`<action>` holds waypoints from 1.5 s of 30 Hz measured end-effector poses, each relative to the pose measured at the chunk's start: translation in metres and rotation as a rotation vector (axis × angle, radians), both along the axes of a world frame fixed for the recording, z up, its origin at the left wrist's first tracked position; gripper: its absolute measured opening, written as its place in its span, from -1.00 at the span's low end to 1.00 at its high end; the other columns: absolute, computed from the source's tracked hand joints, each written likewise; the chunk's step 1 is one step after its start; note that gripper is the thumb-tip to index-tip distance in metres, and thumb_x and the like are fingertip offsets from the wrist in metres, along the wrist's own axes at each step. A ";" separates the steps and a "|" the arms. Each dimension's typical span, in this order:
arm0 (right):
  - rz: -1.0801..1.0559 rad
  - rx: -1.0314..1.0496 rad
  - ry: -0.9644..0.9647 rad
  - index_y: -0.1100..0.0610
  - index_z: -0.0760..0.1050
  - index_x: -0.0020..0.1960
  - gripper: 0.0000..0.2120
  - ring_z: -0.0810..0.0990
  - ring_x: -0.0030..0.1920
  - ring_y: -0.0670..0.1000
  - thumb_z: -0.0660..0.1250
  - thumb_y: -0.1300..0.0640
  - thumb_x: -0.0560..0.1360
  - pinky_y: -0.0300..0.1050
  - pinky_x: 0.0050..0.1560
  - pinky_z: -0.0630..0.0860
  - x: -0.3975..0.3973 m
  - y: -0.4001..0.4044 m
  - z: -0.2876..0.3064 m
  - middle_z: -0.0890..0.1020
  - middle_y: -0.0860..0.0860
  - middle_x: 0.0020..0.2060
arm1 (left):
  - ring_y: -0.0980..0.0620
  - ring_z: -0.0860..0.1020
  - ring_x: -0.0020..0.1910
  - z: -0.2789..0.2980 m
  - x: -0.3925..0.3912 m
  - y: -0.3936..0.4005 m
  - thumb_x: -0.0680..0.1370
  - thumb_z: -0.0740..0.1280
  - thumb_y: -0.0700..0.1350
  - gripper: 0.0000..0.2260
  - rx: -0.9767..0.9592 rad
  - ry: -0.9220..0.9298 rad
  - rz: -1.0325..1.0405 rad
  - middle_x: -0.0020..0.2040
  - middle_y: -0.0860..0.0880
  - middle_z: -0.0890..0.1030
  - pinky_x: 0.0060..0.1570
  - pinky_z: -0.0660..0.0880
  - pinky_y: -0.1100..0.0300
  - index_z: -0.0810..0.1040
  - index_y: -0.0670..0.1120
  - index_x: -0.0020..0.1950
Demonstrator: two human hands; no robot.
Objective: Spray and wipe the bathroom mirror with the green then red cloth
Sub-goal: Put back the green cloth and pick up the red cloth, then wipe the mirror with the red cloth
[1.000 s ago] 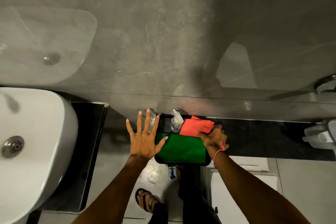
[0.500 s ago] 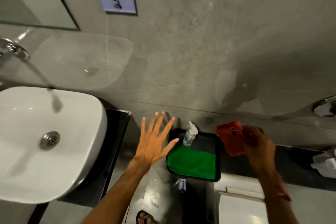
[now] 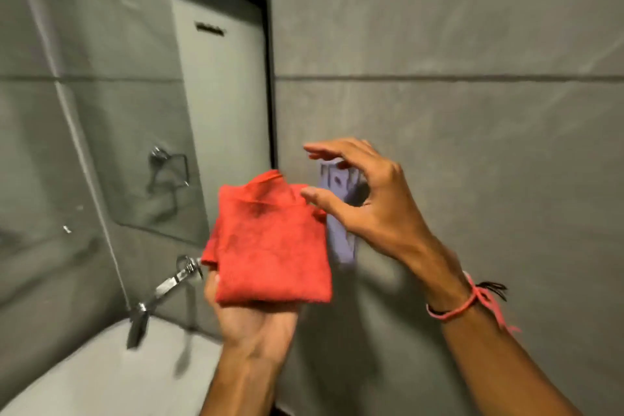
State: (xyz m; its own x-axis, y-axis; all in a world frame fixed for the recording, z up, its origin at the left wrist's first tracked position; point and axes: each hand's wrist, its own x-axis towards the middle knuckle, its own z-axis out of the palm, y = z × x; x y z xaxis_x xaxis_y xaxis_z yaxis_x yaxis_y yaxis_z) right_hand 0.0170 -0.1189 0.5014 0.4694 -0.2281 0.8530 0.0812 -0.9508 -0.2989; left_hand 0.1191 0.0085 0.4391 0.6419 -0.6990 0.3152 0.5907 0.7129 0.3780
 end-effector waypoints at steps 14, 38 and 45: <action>-0.983 -0.684 0.045 -0.04 0.11 0.69 -0.25 0.04 0.70 0.23 0.12 -0.32 0.60 0.39 0.63 -0.05 0.063 -0.052 0.235 0.08 0.23 0.70 | -0.18 -0.07 0.66 0.326 0.114 -0.121 0.70 0.05 0.10 -0.46 0.444 -1.257 1.607 0.69 -0.16 -0.10 0.60 0.03 -0.18 -0.07 0.13 0.65; -1.027 -0.862 -0.328 -0.21 -0.09 0.69 -0.31 0.06 0.67 0.32 -0.10 -0.37 0.62 0.55 0.51 0.19 0.139 -0.112 0.236 0.07 0.24 0.68 | -0.05 -0.03 0.67 0.188 0.468 -0.077 0.72 -0.05 0.11 -0.53 0.827 -0.725 1.484 0.69 -0.06 0.05 0.61 -0.10 0.07 0.03 0.14 0.64; -1.008 -0.824 -0.146 -0.03 0.17 0.65 -0.33 0.13 0.66 0.31 0.00 -0.32 0.63 0.58 0.53 0.08 0.120 -0.077 0.220 0.16 0.29 0.66 | -0.06 -0.03 0.67 0.005 0.346 -0.081 0.72 0.03 0.06 -0.49 0.982 -0.425 1.268 0.68 -0.12 0.05 0.60 -0.11 0.07 0.03 -0.01 0.65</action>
State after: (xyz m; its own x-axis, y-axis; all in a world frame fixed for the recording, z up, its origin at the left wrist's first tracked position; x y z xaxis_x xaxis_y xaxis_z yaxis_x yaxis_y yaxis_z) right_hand 0.1370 -0.1961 0.7211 0.2917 0.1874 0.9380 -0.7866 -0.5110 0.3466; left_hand 0.4651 -0.0725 0.4446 0.9103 0.1421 0.3888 -0.3973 0.0367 0.9169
